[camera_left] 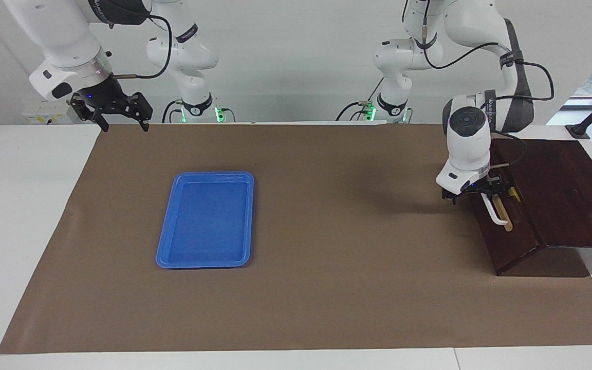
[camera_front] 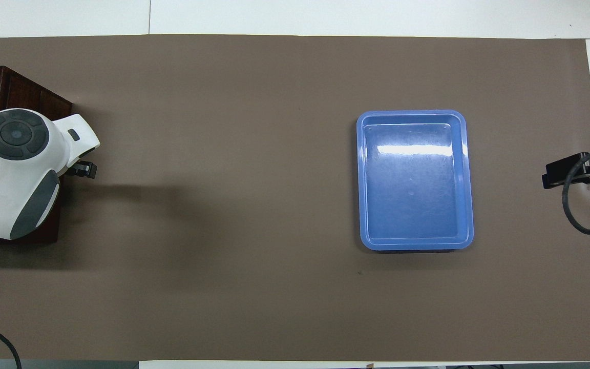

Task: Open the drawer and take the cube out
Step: 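Pull the drawer open toward the robot with the left gripper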

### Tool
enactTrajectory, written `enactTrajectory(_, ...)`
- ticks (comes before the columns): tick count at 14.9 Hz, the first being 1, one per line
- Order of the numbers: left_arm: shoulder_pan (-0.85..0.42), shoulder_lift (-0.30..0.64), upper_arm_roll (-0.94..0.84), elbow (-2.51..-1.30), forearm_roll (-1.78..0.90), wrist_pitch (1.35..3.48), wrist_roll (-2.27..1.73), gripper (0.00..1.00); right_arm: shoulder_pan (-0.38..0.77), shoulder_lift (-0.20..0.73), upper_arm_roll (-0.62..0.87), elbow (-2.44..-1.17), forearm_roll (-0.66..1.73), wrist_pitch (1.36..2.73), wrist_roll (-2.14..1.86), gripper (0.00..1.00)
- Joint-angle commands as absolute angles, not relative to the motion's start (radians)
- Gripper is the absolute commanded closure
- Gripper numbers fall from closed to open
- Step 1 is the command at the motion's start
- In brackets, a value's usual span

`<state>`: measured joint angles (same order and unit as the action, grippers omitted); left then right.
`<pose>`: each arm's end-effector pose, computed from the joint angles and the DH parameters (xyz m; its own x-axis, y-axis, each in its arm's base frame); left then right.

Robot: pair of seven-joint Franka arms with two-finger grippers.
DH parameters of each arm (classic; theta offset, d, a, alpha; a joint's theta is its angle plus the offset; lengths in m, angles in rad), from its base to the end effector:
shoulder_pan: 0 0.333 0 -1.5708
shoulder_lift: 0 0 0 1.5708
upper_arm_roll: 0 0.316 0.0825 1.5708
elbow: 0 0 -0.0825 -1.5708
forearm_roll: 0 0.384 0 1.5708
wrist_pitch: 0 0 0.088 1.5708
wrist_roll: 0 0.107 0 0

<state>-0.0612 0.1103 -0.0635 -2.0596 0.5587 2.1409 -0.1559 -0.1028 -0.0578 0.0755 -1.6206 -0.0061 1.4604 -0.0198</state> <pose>0.5674 -0.0478 0.3854 0.9618 -0.2725 -0.0264 -0.2558 -0.8601 -0.4413 0.5239 -0.0138 0.6233 0.9947 -0.0086 -0.1026 -0.0078 -0.9999 0.0084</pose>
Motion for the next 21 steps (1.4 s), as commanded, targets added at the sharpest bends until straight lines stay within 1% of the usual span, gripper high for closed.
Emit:
enactTrajectory(1, -0.121, 0.095, -0.061, -2.082, 0.555, 2.157, -0.175, 0.00, -0.123, -0.063, 0.089, -1.623, 0.014, 1.453, -0.017, 0.00)
enactTrajectory(7, -0.218, 0.092, -0.061, -2.077, 0.518, 2.120, -0.178, 0.00, -0.123, -0.063, 0.089, -1.623, 0.014, 1.453, -0.017, 0.00)
enactTrajectory(14, -0.247, 0.091, -0.060, -2.071, 0.511, 2.092, -0.196, 0.00, -0.123, -0.063, 0.089, -1.623, 0.014, 1.453, -0.017, 0.00)
enactTrajectory(16, -0.244, 0.094, -0.061, -2.030, 0.509, 2.050, -0.181, 0.00, -0.123, -0.063, 0.089, -1.623, 0.014, 1.453, -0.017, 0.00)
enactTrajectory(17, -0.242, 0.097, -0.061, -1.988, 0.491, 1.999, -0.173, 0.00, -0.123, -0.063, 0.089, -1.623, 0.014, 1.453, -0.015, 0.00)
enactTrajectory(21, -0.221, 0.103, -0.052, -1.755, 0.241, 1.811, -0.161, 0.00, -0.123, -0.063, 0.089, -1.623, 0.014, 1.453, -0.017, 0.00)
